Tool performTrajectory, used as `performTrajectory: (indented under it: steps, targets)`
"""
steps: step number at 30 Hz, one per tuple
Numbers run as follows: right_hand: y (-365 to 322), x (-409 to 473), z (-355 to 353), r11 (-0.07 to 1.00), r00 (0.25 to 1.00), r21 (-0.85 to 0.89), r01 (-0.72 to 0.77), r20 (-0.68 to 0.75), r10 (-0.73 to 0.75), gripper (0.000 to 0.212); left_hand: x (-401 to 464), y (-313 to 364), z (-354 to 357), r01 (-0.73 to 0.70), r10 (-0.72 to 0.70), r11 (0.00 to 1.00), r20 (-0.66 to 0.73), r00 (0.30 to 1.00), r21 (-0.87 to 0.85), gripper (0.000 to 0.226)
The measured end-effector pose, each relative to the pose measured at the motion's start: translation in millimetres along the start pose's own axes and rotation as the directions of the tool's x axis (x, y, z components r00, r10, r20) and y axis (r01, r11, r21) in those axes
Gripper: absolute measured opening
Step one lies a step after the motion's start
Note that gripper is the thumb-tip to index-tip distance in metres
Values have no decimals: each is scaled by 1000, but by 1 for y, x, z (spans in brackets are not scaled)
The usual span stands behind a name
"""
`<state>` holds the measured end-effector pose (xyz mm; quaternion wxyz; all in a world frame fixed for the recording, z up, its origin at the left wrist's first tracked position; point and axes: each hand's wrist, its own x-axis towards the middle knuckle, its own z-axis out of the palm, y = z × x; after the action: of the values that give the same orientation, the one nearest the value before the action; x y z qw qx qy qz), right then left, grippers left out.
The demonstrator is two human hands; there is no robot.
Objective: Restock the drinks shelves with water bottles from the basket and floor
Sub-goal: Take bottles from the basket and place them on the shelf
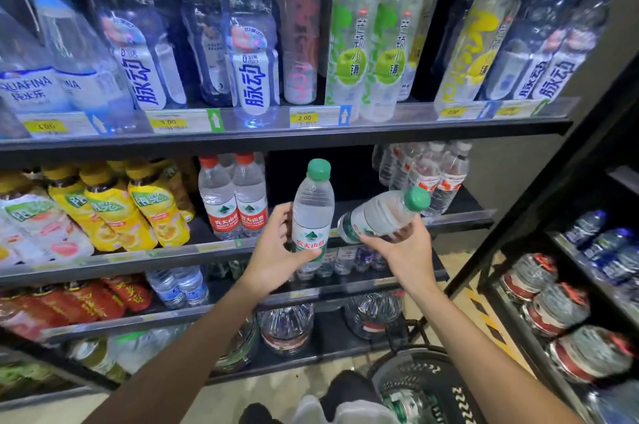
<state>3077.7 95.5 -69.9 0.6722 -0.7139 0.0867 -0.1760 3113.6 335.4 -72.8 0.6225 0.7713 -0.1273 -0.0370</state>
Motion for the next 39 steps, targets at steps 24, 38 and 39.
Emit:
performTrajectory:
  steps: [24, 38, 39]
  targets:
    - [62, 177, 34, 745, 947, -628, 227, 321, -18, 90, 97, -32, 9, -23, 84, 954, -192, 978, 300, 82]
    - [68, 188, 35, 694, 882, -704, 151, 413, 228, 50, 168, -67, 50, 5, 72, 960, -261, 963, 280, 71]
    - [70, 188, 36, 705, 884, -694, 147, 412, 220, 48, 169, -66, 50, -4, 81, 961, -266, 961, 276, 74]
